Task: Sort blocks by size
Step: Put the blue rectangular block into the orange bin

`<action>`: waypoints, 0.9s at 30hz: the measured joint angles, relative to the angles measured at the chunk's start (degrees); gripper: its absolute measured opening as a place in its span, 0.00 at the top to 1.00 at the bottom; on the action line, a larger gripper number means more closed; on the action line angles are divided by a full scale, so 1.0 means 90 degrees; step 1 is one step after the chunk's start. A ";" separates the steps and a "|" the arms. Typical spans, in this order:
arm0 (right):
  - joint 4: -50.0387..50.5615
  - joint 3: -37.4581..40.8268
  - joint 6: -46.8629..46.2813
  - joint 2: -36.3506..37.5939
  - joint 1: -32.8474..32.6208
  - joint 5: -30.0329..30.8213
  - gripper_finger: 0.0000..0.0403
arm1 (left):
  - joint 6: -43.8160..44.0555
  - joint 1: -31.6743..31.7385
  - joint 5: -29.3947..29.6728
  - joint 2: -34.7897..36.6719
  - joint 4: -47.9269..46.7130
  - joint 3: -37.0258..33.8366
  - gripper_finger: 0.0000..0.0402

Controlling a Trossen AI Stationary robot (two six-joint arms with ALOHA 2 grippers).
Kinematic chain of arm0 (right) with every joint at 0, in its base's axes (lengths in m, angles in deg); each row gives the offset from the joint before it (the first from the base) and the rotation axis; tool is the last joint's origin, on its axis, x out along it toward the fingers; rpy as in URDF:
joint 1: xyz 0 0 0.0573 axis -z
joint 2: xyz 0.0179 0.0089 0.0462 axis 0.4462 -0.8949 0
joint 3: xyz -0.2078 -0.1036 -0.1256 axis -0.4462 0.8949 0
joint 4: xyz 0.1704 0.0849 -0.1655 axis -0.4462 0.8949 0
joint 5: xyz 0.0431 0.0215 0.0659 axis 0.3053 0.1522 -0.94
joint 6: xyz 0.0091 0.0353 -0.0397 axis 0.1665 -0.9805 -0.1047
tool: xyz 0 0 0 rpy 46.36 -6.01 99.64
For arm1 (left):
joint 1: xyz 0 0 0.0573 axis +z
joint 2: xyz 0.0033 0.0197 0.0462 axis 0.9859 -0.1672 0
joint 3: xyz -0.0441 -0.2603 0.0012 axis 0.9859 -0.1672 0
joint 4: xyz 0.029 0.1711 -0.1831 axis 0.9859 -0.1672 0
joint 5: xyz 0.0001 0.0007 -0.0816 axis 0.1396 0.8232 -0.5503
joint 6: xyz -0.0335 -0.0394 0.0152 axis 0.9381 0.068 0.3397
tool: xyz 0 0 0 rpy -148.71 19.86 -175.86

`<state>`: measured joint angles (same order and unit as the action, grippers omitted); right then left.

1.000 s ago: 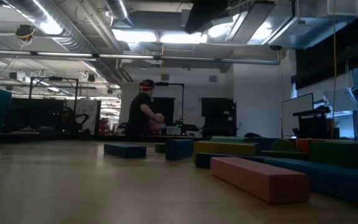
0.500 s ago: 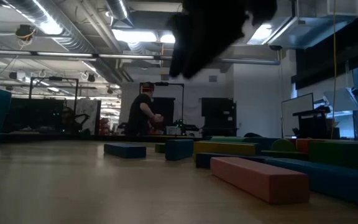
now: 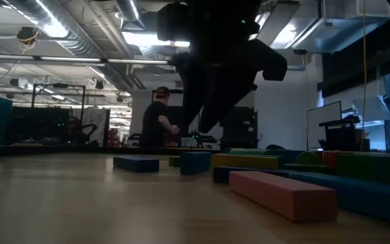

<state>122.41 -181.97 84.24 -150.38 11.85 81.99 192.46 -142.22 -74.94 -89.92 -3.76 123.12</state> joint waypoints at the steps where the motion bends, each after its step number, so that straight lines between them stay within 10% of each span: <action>1: -0.0009 0.0000 0.0110 0.0002 0.0020 0.0000 0.45 | -0.0111 0.0000 -0.0002 0.0000 0.0005 0.0000 0.50; 17: -0.0180 0.0000 0.0824 -0.0518 0.0250 -0.0211 0.46 | -0.0235 -0.0099 0.0328 0.0195 0.0025 0.0566 0.51; 27: -0.0193 0.0000 0.0634 -0.0532 0.0395 -0.0657 0.73 | -0.0267 -0.0134 0.1720 0.0225 0.0027 0.0838 0.51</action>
<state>120.68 -181.97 89.94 -155.17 15.40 76.08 190.06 -143.42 -59.47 -87.89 -3.52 130.66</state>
